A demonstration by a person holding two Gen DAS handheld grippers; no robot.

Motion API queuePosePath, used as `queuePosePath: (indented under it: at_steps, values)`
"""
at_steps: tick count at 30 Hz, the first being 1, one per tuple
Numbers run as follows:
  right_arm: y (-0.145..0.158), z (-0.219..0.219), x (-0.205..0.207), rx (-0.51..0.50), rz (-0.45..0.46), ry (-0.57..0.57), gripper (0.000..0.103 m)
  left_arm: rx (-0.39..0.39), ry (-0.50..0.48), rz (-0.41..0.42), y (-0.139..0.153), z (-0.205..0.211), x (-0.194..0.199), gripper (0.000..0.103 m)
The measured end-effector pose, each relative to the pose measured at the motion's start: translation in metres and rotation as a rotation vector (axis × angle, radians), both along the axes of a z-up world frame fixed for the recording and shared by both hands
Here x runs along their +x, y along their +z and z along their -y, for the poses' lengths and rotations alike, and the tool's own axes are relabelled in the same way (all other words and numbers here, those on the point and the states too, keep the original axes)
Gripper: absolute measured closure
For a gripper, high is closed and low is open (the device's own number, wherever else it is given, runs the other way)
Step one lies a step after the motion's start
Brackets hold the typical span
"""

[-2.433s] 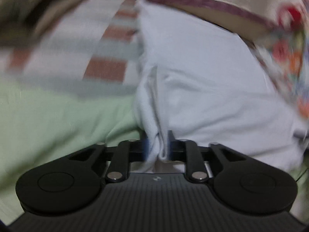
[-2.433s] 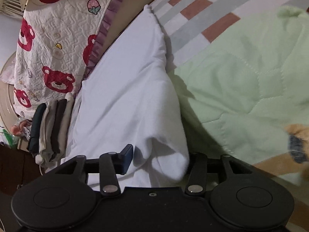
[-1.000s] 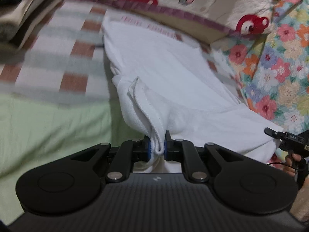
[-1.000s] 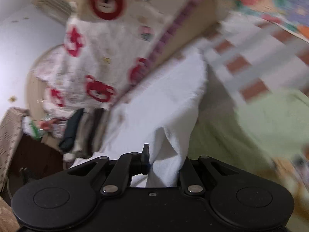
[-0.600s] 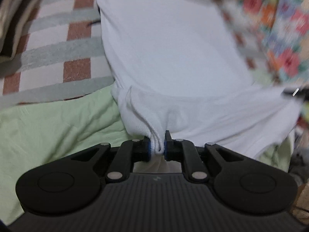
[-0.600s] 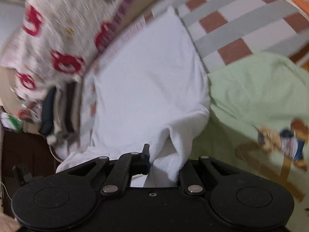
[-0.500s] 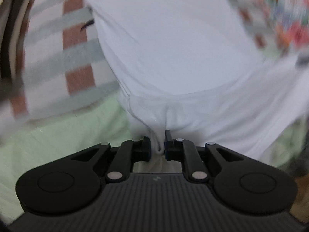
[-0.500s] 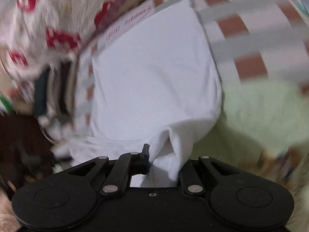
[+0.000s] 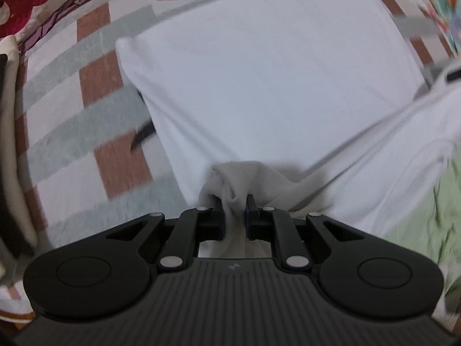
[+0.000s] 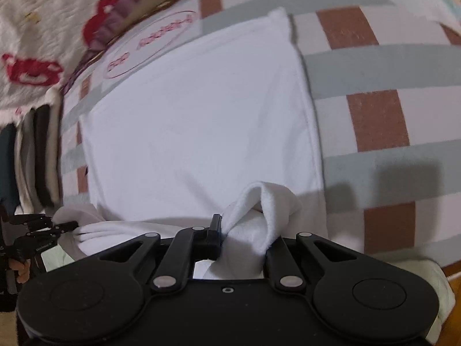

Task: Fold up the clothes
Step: 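Lift the shirt hem with the right gripper while the left gripper holds the edge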

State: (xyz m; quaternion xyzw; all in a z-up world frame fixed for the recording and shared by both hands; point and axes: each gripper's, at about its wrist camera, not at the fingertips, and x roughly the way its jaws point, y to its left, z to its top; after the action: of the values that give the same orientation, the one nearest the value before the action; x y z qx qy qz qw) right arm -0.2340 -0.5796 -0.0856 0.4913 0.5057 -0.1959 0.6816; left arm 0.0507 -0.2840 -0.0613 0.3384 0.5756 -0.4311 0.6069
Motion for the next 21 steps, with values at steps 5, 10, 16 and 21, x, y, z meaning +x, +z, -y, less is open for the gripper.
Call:
queuePosePath:
  at_steps: [5, 10, 16, 21]
  values:
    - [-0.014, 0.033, 0.007, 0.033, 0.050, -0.059, 0.093, -0.036, 0.085, -0.053, -0.020, 0.017, 0.033, 0.091]
    - [-0.041, 0.056, 0.020, 0.088, 0.016, -0.082, 0.092, -0.070, 0.163, -0.107, -0.038, 0.031, 0.063, 0.091]
    - [-0.057, 0.075, 0.043, 0.085, -0.013, -0.106, 0.092, -0.162, 0.309, -0.166, -0.044, 0.020, 0.096, 0.089]
    - [-0.069, 0.091, 0.054, 0.099, -0.021, -0.144, 0.091, -0.307, 0.398, -0.197, -0.065, -0.001, 0.114, 0.082]
